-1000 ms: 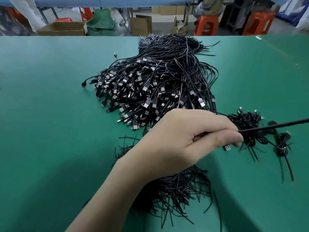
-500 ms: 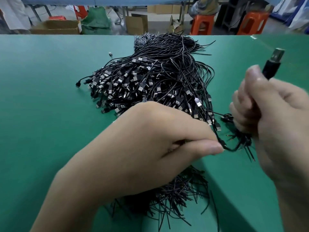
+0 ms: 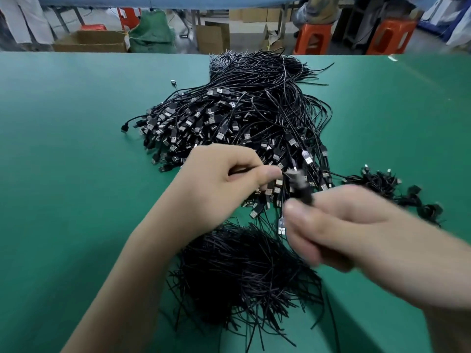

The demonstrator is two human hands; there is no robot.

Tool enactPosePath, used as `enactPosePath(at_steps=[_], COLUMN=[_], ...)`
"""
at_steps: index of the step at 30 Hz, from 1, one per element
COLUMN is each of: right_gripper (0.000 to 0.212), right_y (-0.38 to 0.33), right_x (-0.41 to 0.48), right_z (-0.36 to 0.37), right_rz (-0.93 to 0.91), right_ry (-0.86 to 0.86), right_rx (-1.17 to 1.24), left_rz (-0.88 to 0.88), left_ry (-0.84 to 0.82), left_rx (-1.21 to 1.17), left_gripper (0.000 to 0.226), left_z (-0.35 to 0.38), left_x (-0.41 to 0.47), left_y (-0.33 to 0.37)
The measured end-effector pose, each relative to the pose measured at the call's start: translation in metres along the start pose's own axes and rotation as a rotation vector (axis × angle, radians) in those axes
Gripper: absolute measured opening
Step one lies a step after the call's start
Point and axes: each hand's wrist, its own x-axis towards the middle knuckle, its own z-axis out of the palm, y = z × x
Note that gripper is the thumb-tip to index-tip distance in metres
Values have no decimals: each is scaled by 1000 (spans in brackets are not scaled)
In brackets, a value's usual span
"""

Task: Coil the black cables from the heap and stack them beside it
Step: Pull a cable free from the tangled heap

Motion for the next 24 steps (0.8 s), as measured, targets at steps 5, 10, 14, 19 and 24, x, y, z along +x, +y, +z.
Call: enactPosePath(at_steps=[5, 10, 14, 19, 24], right_gripper=[52, 54, 56, 67, 56], right_y=[9, 15, 19, 21, 14], right_x=[15, 18, 24, 30, 17], right_z=[0, 0, 4, -2, -30], right_rz=[33, -67, -40, -71, -243], right_ry=[135, 176, 195, 253, 464], right_rx=[359, 449, 537, 1013, 1146], left_rz=[48, 97, 93, 118, 78], left_ry=[93, 164, 172, -39, -326], left_rx=[-44, -24, 39, 186, 337], left_gripper=[36, 32, 30, 26, 25], left_z=[4, 12, 15, 30, 43], left_x=[-7, -8, -9, -17, -17], left_y=[14, 21, 23, 35, 33])
